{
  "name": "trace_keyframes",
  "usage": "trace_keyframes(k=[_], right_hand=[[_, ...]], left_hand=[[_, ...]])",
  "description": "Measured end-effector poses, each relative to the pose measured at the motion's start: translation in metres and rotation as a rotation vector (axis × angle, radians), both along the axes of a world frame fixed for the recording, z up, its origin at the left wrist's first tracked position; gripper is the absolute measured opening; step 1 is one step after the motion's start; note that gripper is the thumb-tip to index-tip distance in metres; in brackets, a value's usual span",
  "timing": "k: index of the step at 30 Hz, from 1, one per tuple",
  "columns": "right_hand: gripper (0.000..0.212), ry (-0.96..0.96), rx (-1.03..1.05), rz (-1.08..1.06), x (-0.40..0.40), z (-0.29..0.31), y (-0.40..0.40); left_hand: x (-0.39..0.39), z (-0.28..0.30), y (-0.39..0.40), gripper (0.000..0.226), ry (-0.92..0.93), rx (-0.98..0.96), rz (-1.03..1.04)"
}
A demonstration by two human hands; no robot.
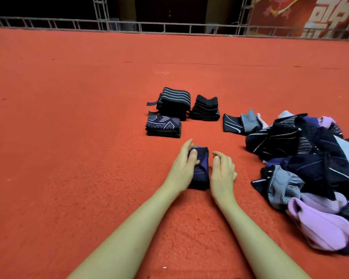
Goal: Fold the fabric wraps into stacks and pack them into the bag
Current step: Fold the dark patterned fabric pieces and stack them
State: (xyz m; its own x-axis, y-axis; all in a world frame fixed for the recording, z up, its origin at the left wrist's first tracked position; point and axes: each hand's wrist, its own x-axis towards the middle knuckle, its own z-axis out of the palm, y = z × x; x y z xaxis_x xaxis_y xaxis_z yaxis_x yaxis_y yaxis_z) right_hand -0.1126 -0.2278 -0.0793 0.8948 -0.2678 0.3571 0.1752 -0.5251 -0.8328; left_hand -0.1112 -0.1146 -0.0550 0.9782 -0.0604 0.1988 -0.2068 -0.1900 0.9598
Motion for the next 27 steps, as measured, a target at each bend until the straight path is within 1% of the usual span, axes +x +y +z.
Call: trace_keyframes(k=[1,2,3,5,6,7,9,10,13,17,21,24,27], right_hand=[[0.066,-0.005,-0.02,0.003,0.0,-0.001,0.001],[0.065,-0.007,-0.04,0.005,0.001,-0.001,0.001],[0.061,-0.008,-0.056,0.001,0.001,-0.002,0.001],[0.049,-0.012,-0.088,-0.019,0.001,-0.004,0.0],[0.042,-0.008,-0.11,-0.025,0.0,-0.005,-0.001],[0.035,0.0,-0.142,-0.022,-0.001,-0.005,-0.002],[0.023,0.019,-0.226,-0.013,-0.002,-0.006,-0.003],[0.021,0.04,-0.268,-0.015,-0.002,-0.006,-0.003],[0.026,0.143,-0.393,-0.044,-0.001,-0.008,-0.003],[0.034,0.182,-0.583,-0.07,-0.002,-0.011,-0.001],[0.043,0.234,-0.579,-0.035,0.0,-0.008,0.001],[0.035,0.204,-0.555,0.025,0.002,-0.006,0.0],[0.027,0.135,-0.506,0.047,0.002,-0.004,0.001]], left_hand=[[0.001,-0.004,0.001,0.054,-0.01,0.036,-0.008],[0.003,-0.01,0.003,0.051,-0.051,0.131,-0.009],[0.005,-0.015,0.006,0.048,-0.099,0.267,-0.019],[0.01,-0.02,0.011,0.047,-0.133,0.62,-0.043],[0.011,-0.02,0.013,0.048,-0.099,0.798,-0.061],[0.013,-0.02,0.015,0.049,-0.049,0.937,-0.084],[0.018,-0.017,0.018,0.049,0.01,1.084,-0.132],[0.02,-0.014,0.019,0.05,0.027,1.112,-0.152],[0.026,-0.008,0.024,0.05,0.042,1.175,-0.196],[0.028,-0.003,0.029,0.048,0.027,1.245,-0.224],[0.029,0.0,0.03,0.049,0.026,1.262,-0.225],[0.026,0.0,0.032,0.052,0.014,1.195,-0.205],[0.024,0.001,0.037,0.056,-0.075,1.113,-0.152]])
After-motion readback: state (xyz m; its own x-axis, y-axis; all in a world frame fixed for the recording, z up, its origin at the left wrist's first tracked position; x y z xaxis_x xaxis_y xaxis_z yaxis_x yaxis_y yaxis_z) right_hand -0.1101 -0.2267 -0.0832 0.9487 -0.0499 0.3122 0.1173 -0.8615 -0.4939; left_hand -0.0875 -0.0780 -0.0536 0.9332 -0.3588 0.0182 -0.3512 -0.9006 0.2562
